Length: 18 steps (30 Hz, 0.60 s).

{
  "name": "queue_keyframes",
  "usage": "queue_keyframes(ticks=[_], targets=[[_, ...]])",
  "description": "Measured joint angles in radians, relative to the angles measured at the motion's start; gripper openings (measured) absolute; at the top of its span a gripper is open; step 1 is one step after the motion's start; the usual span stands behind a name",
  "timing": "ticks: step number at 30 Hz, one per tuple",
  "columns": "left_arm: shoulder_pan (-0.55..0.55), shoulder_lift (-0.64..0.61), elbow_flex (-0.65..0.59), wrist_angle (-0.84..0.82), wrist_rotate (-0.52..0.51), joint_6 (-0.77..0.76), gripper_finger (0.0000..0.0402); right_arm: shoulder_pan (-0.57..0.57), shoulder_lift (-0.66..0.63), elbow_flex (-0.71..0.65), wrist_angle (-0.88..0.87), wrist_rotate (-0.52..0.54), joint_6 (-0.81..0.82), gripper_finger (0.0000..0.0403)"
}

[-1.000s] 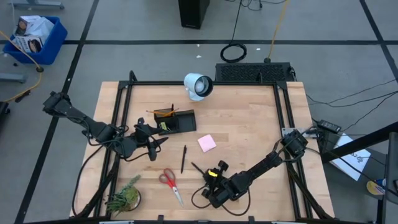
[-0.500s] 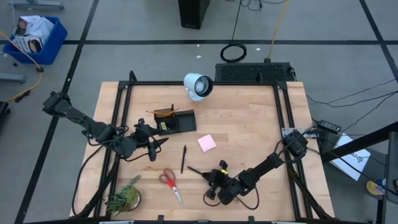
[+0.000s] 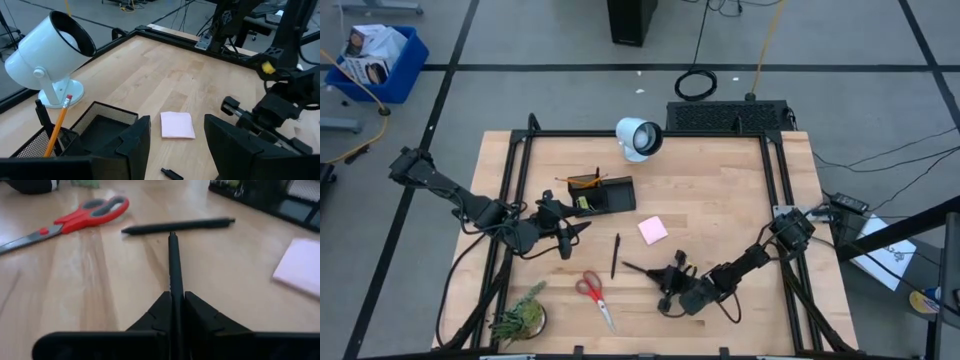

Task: Pick and place office supplies into organizer
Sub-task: Put the black pen into the black desk organizer

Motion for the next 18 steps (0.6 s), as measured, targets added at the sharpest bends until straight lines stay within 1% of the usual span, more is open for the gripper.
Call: queue_keyframes(ticks=[3, 8, 11, 13, 15, 18], targets=[[0.0, 0.0, 0.0, 0.004, 0.0, 0.0, 0.0188, -0.013, -0.001, 0.001, 0.055, 0.002, -0.035, 0.0032], [0.0, 0.0, 0.0, 0.005, 0.0, -0.002, 0.0188, -0.027, -0.002, 0.002, 0.126, 0.008, -0.087, 0.0024], [0.0, 0.0, 0.0, 0.01, 0.0, -0.034, 0.0188, -0.032, -0.002, 0.002, 0.207, 0.017, -0.161, 0.0028], [0.006, 0.0, 0.0, 0.037, 0.0, -0.066, 0.0189, -0.038, -0.002, 0.002, 0.272, 0.02, -0.208, 0.0033], [0.018, 0.0, 0.0, 0.083, 0.002, -0.067, 0.0188, -0.042, -0.003, 0.003, 0.333, 0.02, -0.255, 0.0033], [0.019, 0.0, 0.0, 0.15, 0.037, -0.067, 0.0189, -0.047, -0.003, 0.003, 0.42, 0.021, -0.316, 0.0027]])
